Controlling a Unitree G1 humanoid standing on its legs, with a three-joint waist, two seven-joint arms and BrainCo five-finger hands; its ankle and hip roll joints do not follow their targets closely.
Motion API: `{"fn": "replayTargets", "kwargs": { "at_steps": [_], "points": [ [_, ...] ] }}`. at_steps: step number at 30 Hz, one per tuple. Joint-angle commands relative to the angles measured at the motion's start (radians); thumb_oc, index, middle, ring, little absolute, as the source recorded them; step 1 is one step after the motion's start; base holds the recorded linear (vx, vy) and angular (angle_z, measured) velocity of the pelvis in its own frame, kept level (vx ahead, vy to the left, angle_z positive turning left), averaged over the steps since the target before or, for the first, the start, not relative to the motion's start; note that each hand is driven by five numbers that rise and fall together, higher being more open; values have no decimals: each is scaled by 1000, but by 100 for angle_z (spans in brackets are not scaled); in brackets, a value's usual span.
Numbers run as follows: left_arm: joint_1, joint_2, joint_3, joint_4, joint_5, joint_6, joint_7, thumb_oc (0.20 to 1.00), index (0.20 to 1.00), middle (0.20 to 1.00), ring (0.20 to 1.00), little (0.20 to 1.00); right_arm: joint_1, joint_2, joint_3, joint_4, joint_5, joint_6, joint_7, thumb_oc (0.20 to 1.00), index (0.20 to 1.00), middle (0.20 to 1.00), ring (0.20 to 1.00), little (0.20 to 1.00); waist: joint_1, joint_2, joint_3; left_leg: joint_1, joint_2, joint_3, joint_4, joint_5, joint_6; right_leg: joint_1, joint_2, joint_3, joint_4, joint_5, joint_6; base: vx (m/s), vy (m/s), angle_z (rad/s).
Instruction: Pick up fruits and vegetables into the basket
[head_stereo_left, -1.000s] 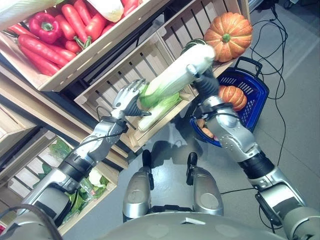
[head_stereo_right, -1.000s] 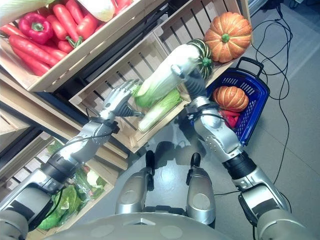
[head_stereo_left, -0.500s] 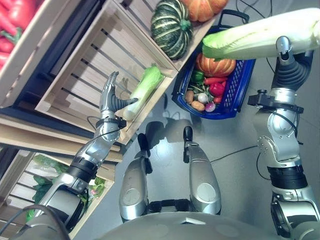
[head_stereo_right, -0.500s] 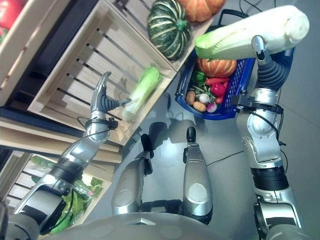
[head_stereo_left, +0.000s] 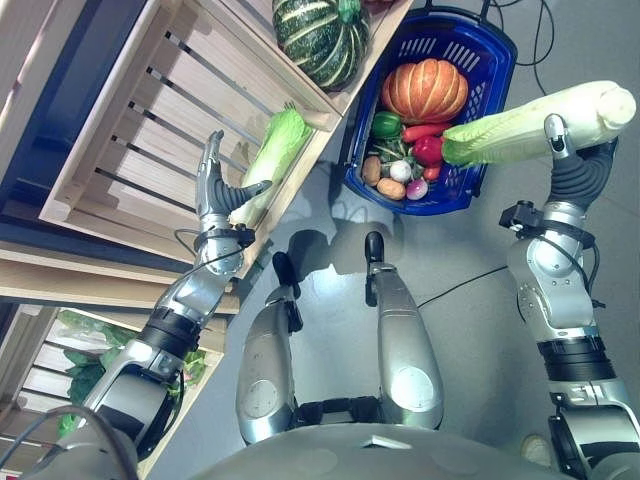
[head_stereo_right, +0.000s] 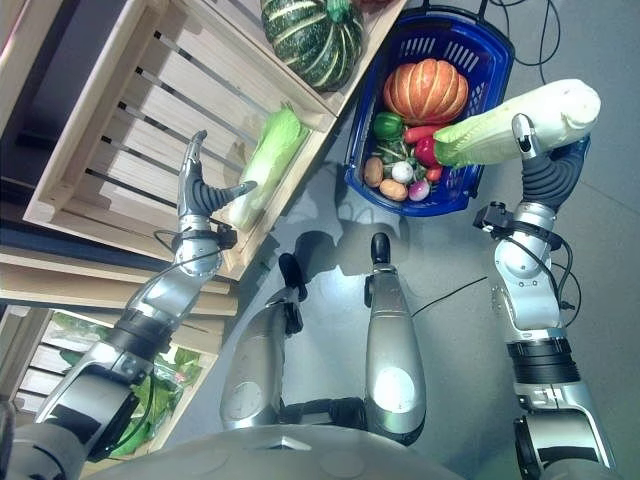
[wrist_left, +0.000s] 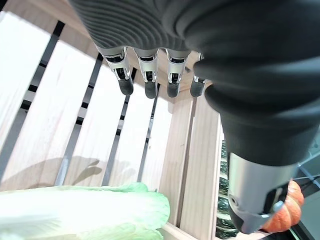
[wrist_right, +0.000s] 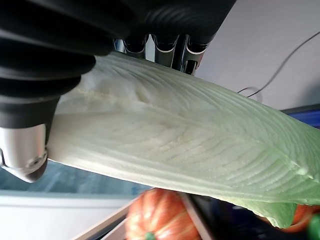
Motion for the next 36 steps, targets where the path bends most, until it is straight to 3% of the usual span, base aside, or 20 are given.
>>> {"fn": "replayTargets", "kwargs": {
  "at_steps": [1,8,17,19,26,33,34,35,36],
  "points": [
    [-17,5,43,-15,-27,-51,42,1000,1000,1000,1000,1000,-61,-1,-12,-30,-7,-40,-1,200,200,200,200,200,-6,6,-33,-63,3,-3,101,-97,21,1,-5,-41,56,-100,34,0,0,0],
    [-112,22,23,35,-64,-30,44,1000,1000,1000,1000,1000,-235,-33,39,217,164,31,82,200,200,200,200,200,31,27,-33,-145,-6,-9,136,-93,17,-79,-14,-55,110,-111,27,8,-49,4],
    [-200,78,-17,69,-87,-25,31,1000,1000,1000,1000,1000,-445,-103,90,535,349,62,195,200,200,200,200,200,87,56,-33,-246,-24,-41,156,-84,22,-180,-7,-72,182,-133,16,24,-83,15],
    [-208,93,-27,66,-88,-23,27,1000,1000,1000,1000,1000,-481,-118,102,600,364,83,204,200,200,200,200,200,99,61,-33,-255,-35,-57,173,-115,19,-189,-8,-67,212,-170,21,78,-76,10],
    [-240,113,-39,82,-99,-35,32,1000,1000,1000,1000,1000,-575,-141,149,781,425,178,197,200,200,200,200,200,122,78,-33,-323,-42,-70,200,-118,26,-260,-9,-70,254,-182,13,1,-35,8],
    [-275,132,-63,99,-114,-45,31,1000,1000,1000,1000,1000,-643,-167,179,966,488,328,195,200,200,200,200,200,139,93,-33,-383,-44,-82,226,-120,34,-323,-7,-65,286,-188,7,3,-31,4],
    [-281,135,-67,103,-116,-47,30,1000,1000,1000,1000,1000,-644,-167,176,993,503,358,197,354,354,354,354,354,140,92,-33,-392,-44,-85,233,-122,36,-329,-6,-65,290,-188,6,3,-50,6],
    [-285,137,-69,105,-115,-49,28,1000,1000,1000,1000,1000,-648,-168,172,1019,522,384,184,1000,1000,1000,1000,1000,141,93,-33,-397,-43,-87,237,-125,38,-335,-5,-65,293,-188,5,5,-42,9],
    [-288,135,-74,107,-111,-50,26,1000,1000,1000,1000,1000,-650,-166,169,1053,538,388,187,1000,1000,1000,1000,1000,143,94,-33,-401,-44,-90,241,-127,40,-338,-4,-64,295,-188,5,9,-37,7]
  ]
}}
